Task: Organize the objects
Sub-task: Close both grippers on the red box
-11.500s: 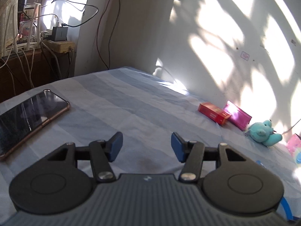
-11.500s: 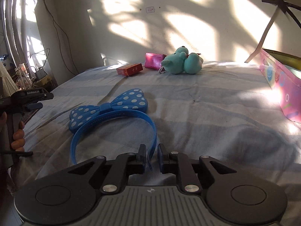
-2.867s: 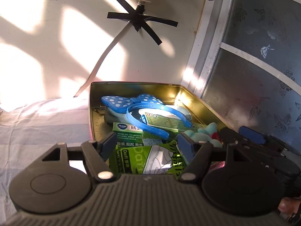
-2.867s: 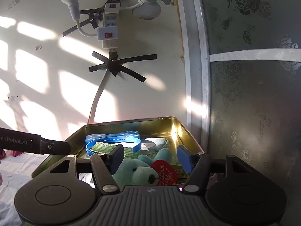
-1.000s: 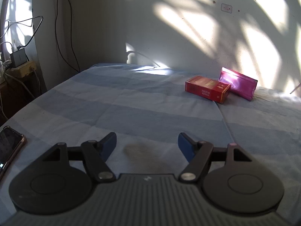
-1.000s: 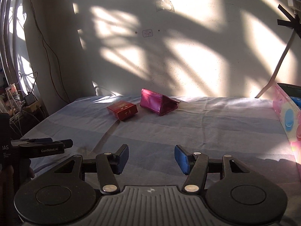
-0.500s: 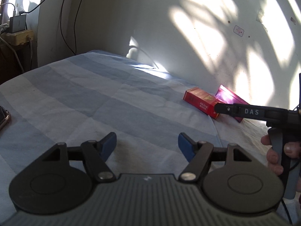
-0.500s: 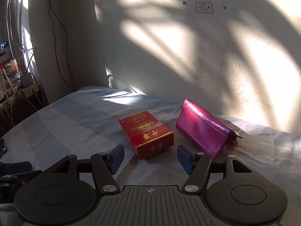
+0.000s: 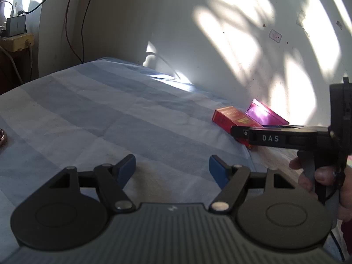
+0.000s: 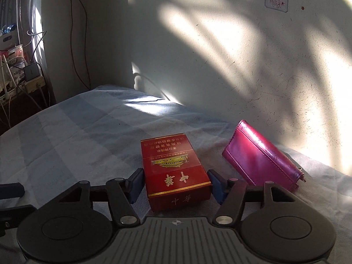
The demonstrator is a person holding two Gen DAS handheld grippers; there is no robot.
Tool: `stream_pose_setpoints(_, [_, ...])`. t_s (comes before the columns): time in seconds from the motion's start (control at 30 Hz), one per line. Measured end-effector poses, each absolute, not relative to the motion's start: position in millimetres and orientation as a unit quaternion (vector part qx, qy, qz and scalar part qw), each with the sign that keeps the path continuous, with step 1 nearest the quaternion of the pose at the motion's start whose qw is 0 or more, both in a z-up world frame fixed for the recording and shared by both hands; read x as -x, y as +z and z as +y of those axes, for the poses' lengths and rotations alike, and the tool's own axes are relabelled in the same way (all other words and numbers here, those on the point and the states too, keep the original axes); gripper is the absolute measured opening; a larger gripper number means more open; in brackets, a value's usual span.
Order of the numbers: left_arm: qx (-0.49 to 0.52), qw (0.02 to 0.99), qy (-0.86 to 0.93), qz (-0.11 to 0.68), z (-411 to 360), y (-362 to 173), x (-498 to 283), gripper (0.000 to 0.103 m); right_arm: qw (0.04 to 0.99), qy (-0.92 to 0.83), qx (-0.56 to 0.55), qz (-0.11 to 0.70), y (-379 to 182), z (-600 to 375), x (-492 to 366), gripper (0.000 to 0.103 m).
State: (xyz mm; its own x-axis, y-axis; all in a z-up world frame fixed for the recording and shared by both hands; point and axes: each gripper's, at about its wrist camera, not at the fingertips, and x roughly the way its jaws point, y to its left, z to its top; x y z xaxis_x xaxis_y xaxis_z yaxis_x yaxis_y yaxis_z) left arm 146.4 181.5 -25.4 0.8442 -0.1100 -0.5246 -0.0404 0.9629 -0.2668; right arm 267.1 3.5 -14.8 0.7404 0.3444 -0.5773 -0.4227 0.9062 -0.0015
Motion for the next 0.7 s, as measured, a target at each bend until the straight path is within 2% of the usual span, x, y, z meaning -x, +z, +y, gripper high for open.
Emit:
stream_pose_setpoints(0.43, [0.121,0.956,-0.048,0.264,174.2,-23.1,-141.5,0.075,0.908,0.239,0.042,0.341,-15.0,-118.5,-54.3,0.060])
stream_pose_setpoints(0.47, [0.107,0.958,-0.055,0.260,169.8,-22.1,-140.1,0.075,0.915,0.224,0.052,0.331,-16.3,-124.6,-37.4,0.061])
stream_pose_setpoints(0.5, [0.091,0.960,-0.062,0.257,164.1,-20.8,-138.2,0.075,0.919,0.211,0.055,0.329,-16.8,-128.9,-27.7,0.071])
stream_pose_setpoints(0.53, [0.077,0.961,-0.068,0.255,157.7,-19.4,-136.1,0.075,0.923,0.197,0.050,0.326,-17.7,-135.8,-15.5,0.074])
stream_pose_setpoints(0.7, [0.067,0.941,-0.194,0.268,102.8,-1.7,-109.1,0.074,0.931,0.191,0.036,0.308,-21.2,-143.6,9.5,0.070])
